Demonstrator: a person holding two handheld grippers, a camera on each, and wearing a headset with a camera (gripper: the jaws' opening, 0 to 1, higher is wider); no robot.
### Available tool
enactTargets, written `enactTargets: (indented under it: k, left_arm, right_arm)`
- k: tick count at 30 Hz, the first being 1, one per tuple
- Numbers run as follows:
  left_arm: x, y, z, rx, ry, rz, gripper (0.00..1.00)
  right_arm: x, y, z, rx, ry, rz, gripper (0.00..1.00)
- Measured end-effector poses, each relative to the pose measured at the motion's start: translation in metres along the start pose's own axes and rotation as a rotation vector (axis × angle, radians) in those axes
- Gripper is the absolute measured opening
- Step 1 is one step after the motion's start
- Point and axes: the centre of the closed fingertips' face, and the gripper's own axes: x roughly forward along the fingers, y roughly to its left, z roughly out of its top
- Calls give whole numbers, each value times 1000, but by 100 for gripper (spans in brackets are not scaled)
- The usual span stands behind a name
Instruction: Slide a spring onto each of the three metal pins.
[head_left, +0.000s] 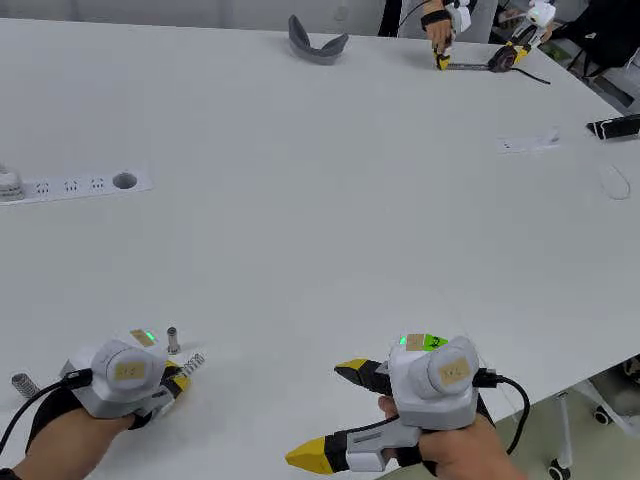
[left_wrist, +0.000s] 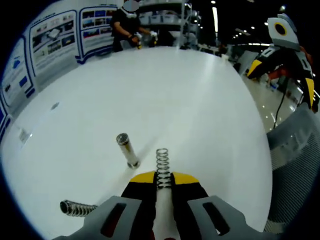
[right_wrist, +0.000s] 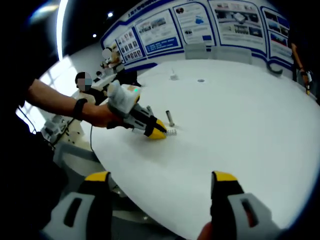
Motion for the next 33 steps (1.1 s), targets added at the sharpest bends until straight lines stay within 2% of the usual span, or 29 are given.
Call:
enactTargets:
  k: [3,6,8,13,19,22,26,33]
  left_arm:
    - [-1,0,-2,21,9,10,11]
    - [-3,3,-5,-33,18,13,11]
    - [-4,3,-6,-27,18,12,10]
    - [-11,-4,-15,9,34,8,10]
    - [-22,-15,-26,9,36,2,10]
    - [-28,-17,-33,15,45,21,11]
    - [-33,-16,-40,-17,37,32,11]
    - [-35,-14,-42,-73,28,43,12]
  right_arm:
    - [0,1,1,-3,-1,-1,83]
    - [0,2,3,-2,-3,-1,83]
    - [0,3,3,-6,-4,-2,83]
    - [0,3,3,-2,-8,1,83]
    - [1,6,4,-10,-8,7,83]
    - [3,9,6,-21,-6,13,83]
    - [6,12,9,-24,-10,21,84]
    - [6,15,15,-42,-19,28,84]
